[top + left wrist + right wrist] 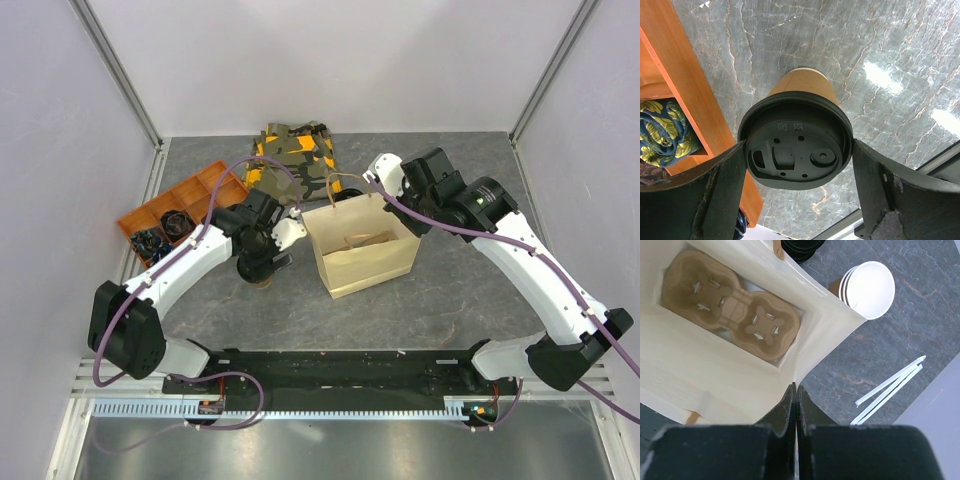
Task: Pack the takeout coffee
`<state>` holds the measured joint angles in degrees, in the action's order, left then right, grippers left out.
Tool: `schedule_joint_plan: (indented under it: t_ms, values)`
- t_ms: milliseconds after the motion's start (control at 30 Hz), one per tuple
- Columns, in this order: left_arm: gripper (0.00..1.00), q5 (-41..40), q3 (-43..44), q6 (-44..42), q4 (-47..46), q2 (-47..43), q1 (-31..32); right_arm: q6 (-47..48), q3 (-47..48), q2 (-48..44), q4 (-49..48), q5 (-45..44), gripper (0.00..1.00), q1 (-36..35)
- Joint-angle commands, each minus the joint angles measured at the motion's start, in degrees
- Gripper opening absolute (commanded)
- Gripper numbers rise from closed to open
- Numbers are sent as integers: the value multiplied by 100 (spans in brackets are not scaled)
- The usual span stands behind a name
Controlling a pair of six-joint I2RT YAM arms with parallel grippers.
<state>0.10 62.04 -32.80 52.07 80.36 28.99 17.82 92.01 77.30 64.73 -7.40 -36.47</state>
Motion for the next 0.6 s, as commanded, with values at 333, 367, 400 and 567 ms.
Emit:
schedule_joint_plan:
  t_ms: [333, 367, 400, 567]
  values:
    - [90, 34, -69, 238, -461, -204, -140, 11, 107, -22, -101, 116, 0, 8]
    - [98, 34, -87, 247, -496, -248, -157, 19, 98, -22, -101, 107, 0, 8]
    - [100, 60, -113, 256, -523, -249, -166, 19, 98, -30, -92, 107, 0, 17]
    - [100, 157, -122, 344, -532, -214, -210, 11, 98, -31, -83, 133, 0, 8]
